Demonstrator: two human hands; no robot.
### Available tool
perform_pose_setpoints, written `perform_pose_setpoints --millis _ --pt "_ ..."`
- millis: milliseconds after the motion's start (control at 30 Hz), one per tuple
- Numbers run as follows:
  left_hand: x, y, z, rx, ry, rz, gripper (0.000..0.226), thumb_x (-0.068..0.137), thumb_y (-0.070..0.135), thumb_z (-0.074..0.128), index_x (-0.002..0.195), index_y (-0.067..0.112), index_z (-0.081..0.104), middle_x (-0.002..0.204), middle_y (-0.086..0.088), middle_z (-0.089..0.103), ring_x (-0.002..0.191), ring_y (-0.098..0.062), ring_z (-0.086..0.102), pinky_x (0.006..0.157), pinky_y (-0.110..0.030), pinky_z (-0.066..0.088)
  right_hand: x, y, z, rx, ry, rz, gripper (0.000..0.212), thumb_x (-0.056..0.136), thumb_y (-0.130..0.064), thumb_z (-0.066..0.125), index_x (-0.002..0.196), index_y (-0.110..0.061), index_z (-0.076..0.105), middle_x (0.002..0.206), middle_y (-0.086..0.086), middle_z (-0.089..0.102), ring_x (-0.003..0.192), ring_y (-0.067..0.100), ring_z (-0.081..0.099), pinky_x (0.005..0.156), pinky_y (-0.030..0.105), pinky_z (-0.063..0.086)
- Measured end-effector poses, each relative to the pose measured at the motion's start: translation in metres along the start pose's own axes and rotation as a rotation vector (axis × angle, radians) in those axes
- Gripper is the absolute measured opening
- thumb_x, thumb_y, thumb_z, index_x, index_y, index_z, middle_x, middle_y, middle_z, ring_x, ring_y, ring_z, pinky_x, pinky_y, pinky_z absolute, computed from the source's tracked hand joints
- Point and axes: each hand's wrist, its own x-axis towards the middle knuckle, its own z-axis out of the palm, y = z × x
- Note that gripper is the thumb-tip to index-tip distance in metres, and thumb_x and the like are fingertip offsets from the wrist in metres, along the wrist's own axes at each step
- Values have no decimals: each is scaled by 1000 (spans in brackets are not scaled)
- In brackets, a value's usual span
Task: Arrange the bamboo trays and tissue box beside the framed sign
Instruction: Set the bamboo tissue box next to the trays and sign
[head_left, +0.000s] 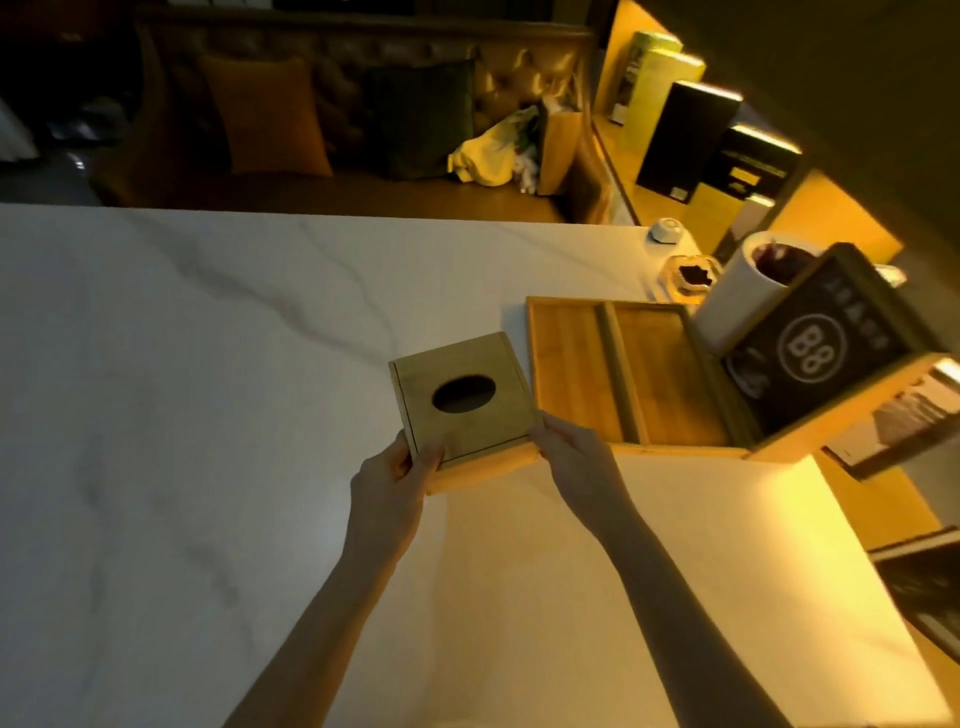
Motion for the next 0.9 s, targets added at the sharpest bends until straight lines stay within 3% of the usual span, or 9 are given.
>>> perform_pose_setpoints --millis 67,167,233,333,433,500,600,700,900 --pt "-1 5 15 2 -47 23 23 89 25 48 94 8 63 58 5 55 51 -9 50 41 -7 38 -6 8 -15 34 64 39 26 94 -22 45 113 -21 61 102 21 67 97 38 57 86 51 48" --pt "-3 12 40 30 -136 91 22 90 26 47 93 10 63 54 6 53 43 2 50 38 -5 33 -15 23 -40 70 141 71 29 94 -19 44 118 -14 58 98 2 66 93 19 58 70 19 46" --pt "-4 17 59 51 -196 127 19 90 27 47 86 14 61 53 5 52 42 5 48 37 -5 32 -21 34 -56 92 197 104 29 94 -19 44 118 -13 58 93 -3 65 89 13 58 69 14 42" --pt "-7 24 88 53 -276 141 25 88 27 48 64 20 52 50 5 51 44 3 50 39 -9 35 -32 48 -80 88 308 161 30 95 -22 41 117 -13 60 81 -7 61 83 10 55 66 16 41" --pt "-11 28 118 91 -343 160 36 87 28 50 52 22 43 47 4 45 40 -9 46 39 -14 31 -42 60 -101 73 361 194 33 95 -24 40 111 -9 63 87 21 64 84 29 57 73 41 48" --pt "-16 32 138 90 -386 161 39 87 27 51 50 22 39 46 3 41 41 -10 39 39 -14 29 -48 69 -115 68 396 214 30 93 -25 44 104 -8 66 94 30 62 83 37 56 70 44 48" --pt "-23 38 164 81 -455 159 40 86 24 53 49 22 38 46 4 40 42 -9 37 37 -9 29 -55 89 -134 93 447 246 28 91 -24 48 103 -7 67 80 10 64 78 20 55 62 25 42" --pt "-31 43 185 73 -539 148 38 87 20 53 50 23 40 46 5 41 38 -9 43 36 -6 31 -61 105 -153 146 477 308 29 92 -24 47 108 -8 65 86 -8 60 85 13 54 68 22 42" --pt "-51 44 215 68 -629 136 37 86 15 52 53 25 40 47 9 40 38 6 48 35 -6 32 -68 130 -182 196 461 336 26 91 -21 47 106 -8 64 91 -14 59 87 8 55 82 28 41"
